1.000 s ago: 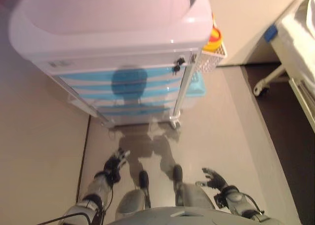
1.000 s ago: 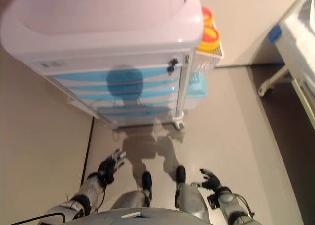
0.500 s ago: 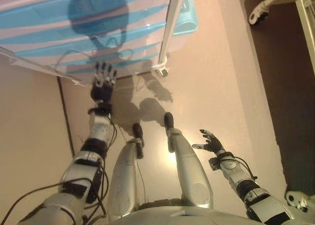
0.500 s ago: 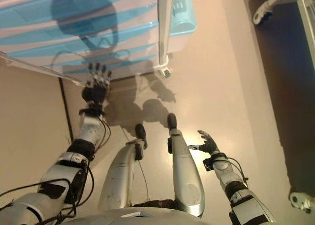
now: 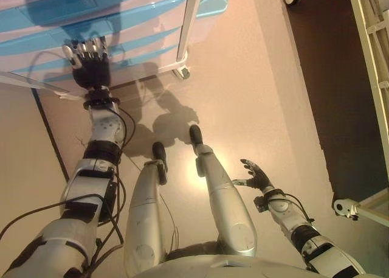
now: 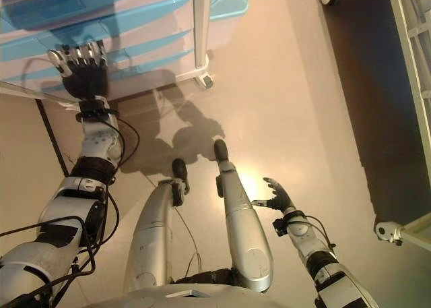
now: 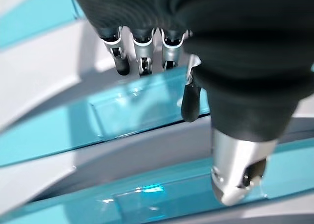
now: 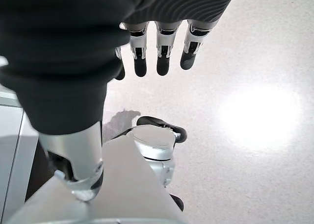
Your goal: Open the drawer and pick up the medicine
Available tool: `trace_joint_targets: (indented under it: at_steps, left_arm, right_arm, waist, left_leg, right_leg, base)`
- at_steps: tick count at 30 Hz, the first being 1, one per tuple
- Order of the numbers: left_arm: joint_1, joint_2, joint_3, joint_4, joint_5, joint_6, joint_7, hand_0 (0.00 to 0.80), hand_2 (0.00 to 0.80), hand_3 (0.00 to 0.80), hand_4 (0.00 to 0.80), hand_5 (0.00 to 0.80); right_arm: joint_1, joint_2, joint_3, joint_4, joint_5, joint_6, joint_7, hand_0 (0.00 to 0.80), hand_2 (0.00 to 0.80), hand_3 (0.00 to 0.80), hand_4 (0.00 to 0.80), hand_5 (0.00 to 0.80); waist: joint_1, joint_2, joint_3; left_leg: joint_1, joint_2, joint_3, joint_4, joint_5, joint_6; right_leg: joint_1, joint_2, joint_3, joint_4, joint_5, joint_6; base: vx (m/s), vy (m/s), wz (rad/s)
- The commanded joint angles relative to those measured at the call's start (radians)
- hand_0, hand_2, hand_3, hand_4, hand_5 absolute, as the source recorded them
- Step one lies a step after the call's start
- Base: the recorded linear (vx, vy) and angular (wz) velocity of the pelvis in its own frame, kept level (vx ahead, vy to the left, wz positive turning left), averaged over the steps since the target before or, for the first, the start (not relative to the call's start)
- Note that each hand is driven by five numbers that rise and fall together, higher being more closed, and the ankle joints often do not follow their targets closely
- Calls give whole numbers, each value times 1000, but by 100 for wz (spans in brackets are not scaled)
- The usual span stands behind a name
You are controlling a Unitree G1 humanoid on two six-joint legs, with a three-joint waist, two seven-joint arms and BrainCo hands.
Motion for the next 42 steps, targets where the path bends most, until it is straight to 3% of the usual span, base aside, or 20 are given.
trace_joint_targets:
  at_steps: [1,5,9,15,19,20,22,23,27,30,31,34,39,42]
  left_arm:
    - [-187,101,-15,-243,81,-42,-362,769,769,769,769,769]
    - [-152,69,-51,-404,229,-12,-432,800,800,800,800,800]
    - [-39,53,-71,-557,329,86,-475,800,800,800,800,800]
    - [339,-32,-19,-661,319,210,-557,800,800,800,800,800]
    - [603,-136,27,-555,243,284,-630,800,800,800,800,800]
    - [699,-161,50,-463,216,326,-686,800,800,800,800,800]
    - [776,-179,69,-369,209,359,-694,800,800,800,800,800]
    - [850,-184,90,-240,206,408,-746,800,800,800,800,800]
    - [976,-192,166,38,276,510,-626,800,800,800,800,800]
    - [1020,-195,217,143,346,562,-475,800,800,800,800,800]
    - [1045,-198,253,213,412,606,-380,800,800,800,800,800]
    - [1072,-193,327,341,579,676,-288,800,800,800,800,800]
    - [1073,-174,359,472,758,684,-306,800,800,800,800,800]
    - [1060,-165,327,480,849,585,-281,800,800,800,800,800]
  right_arm:
    - [94,-23,50,4,14,-38,-9,0,0,0,0,0]
    - [89,-31,42,-11,12,-18,2,0,0,0,0,0]
    - [88,-37,34,-45,-11,24,4,0,0,0,0,0]
    - [91,-36,1,-66,-77,67,-16,0,0,0,0,0]
    - [113,-37,-47,-76,-105,82,-1,0,0,0,0,0]
    - [123,-39,-73,-79,-118,93,19,0,0,0,0,0]
    - [130,-44,-97,-73,-143,89,43,0,0,0,0,0]
    - [132,-46,-119,-52,-154,86,66,0,0,0,0,0]
    - [125,-36,-154,28,-166,54,87,0,0,0,0,0]
    - [113,-21,-169,80,-159,48,80,0,0,0,0,0]
    - [105,-14,-187,118,-158,43,72,0,0,0,0,0]
    - [90,-11,-229,176,-154,51,65,0,0,0,0,0]
    - [89,-9,-262,244,-169,61,72,0,0,0,0,0]
    - [102,-4,-265,260,-175,55,74,0,0,0,0,0]
  waist:
    - [23,22,-65]
    - [41,32,-56]
    - [73,56,-52]
    - [156,101,-77]
    - [211,119,-114]
    - [232,121,-134]
    - [252,123,-157]
    - [273,124,-180]
    - [327,125,-226]
    - [354,125,-248]
    - [376,129,-258]
    - [404,139,-282]
    - [415,151,-310]
    - [405,154,-327]
  left_leg:
    - [42,-39,-14,-46,-63,17]
    - [81,-49,-24,-85,-50,14]
    - [144,-64,-39,-146,-24,8]
    - [256,-87,-87,-250,28,-18]
    - [353,-82,-138,-317,59,-42]
    - [398,-74,-157,-346,64,-49]
    - [439,-68,-176,-386,82,-57]
    - [484,-61,-190,-423,93,-65]
    - [561,-50,-226,-493,123,-84]
    - [583,-53,-247,-512,133,-91]
    - [595,-57,-258,-518,134,-95]
    - [604,-70,-285,-529,142,-99]
    - [636,-85,-315,-549,145,-103]
    - [655,-89,-320,-575,150,-102]
  right_leg:
    - [61,22,-31,-24,-54,-38]
    - [103,28,-33,-40,-58,-42]
    - [171,23,-46,-59,-75,-48]
    - [305,-27,-119,-91,-117,-57]
    - [435,-49,-189,-130,-138,-60]
    - [489,-51,-213,-148,-148,-62]
    - [541,-51,-239,-183,-144,-63]
    - [591,-50,-263,-212,-144,-62]
    - [687,-47,-325,-274,-142,-59]
    - [716,-46,-356,-294,-142,-58]
    - [734,-47,-375,-303,-145,-57]
    - [752,-51,-408,-322,-141,-55]
    - [786,-58,-439,-338,-140,-49]
    - [794,-58,-441,-346,-136,-43]
  base:
    - [31,-27,3]
    - [19,-27,4]
    - [-5,-29,1]
    - [-23,-41,22]
    - [74,-124,46]
    - [110,-153,55]
    - [145,-148,47]
    - [197,-166,54]
    - [118,-141,52]
    - [36,-87,37]
    - [0,-69,51]
    - [-24,-13,53]
    - [1,34,44]
    - [12,47,7]
